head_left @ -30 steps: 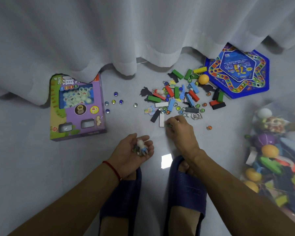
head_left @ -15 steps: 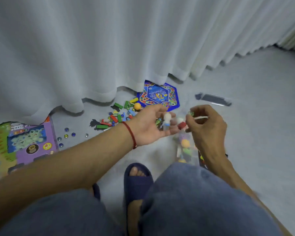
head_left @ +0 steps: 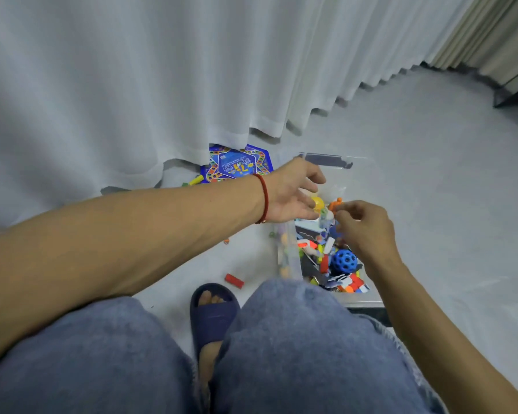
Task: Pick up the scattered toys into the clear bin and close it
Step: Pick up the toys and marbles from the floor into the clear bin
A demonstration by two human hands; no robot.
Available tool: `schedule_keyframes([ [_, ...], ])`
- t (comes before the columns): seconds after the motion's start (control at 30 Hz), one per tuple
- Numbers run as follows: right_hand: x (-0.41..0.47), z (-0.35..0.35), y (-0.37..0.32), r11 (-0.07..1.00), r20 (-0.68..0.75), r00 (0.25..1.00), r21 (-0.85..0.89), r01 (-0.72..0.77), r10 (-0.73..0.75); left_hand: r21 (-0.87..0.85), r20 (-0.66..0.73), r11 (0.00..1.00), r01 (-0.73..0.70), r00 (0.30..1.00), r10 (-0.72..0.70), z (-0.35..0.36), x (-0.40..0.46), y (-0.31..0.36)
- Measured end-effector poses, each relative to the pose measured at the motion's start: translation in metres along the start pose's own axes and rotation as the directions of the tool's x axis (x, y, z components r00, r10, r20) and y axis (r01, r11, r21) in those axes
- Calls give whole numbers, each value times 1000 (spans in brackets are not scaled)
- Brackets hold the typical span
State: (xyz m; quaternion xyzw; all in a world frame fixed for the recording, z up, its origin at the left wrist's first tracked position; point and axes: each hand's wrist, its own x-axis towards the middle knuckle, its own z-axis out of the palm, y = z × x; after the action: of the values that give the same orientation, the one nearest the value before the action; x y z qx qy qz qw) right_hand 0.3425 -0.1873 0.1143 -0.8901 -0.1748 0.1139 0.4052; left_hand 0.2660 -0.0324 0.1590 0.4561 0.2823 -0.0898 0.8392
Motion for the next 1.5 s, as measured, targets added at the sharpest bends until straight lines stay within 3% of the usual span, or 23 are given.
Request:
schedule_keyframes([
  [0.1, -13, 10, -16, 990, 33, 993, 79, 114, -117, 33, -58, 999, -36, 998, 38, -20, -2, -6],
  [0.2, -34, 41, -36, 965, 190, 954, 170, 202, -233, 109, -252, 992, -68, 963, 93, -63, -12, -23],
  [0.3, -48, 104, -34, 960, 440, 859, 32, 277, -262, 176, -396, 984, 16, 916, 56, -116, -39, -55],
  [0.37, -50, 157, -15, 939, 542, 822, -158, 305, -176, 196, -468, 975, 101, 884, 3, -144, -59, -77],
  [0.5, -55, 236, 44, 850, 560, 827, -458, 260, 49, 126, -550, 977, 171, 832, -74, -179, -85, -112],
  [0.7, -43, 272, 101, 853, 498, 864, -418, 314, -74, 244, -608, 947, 211, 793, -20, -207, -58, -137],
  [0.8, -33, 274, 104, 867, 371, 922, -419, 270, -108, 451, -564, 870, 200, 819, 104, -218, -21, -152],
  [0.87, -22, 275, 101, 886, 237, 964, -414, 210, -118, 639, -486, 753, 158, 842, 235, -225, 10, -161],
  [0.97, 4, 278, 89, 915, 95, 994, -394, 85, -52, 904, -267, 421, 77, 871, 412, -228, 64, -166],
  [1.07, 31, 284, 82, 920, -27, 997, -383, -76, 72, 990, -125, 124, 71, 856, 502, -232, 107, -165],
  [1.13, 39, 290, 78, 940, -56, 992, -319, -121, 109, 990, -139, 85, 112, 848, 511, -236, 120, -165],
  [1.2, 45, 294, 79, 923, -71, 990, -359, -139, 122, 993, -120, 56, 106, 860, 496, -237, 128, -167],
  [1.33, 64, 300, 81, 933, -91, 986, -321, -164, 142, 993, -13, -101, 66, 890, 456, -244, 141, -169],
  [1.4, 69, 300, 82, 918, -18, 988, -367, -151, 155, 996, -28, -62, 61, 899, 437, -249, 146, -168],
  [1.5, 69, 298, 83, 917, 24, 993, -387, -97, 115, 988, -139, 127, 90, 879, 456, -253, 142, -169],
])
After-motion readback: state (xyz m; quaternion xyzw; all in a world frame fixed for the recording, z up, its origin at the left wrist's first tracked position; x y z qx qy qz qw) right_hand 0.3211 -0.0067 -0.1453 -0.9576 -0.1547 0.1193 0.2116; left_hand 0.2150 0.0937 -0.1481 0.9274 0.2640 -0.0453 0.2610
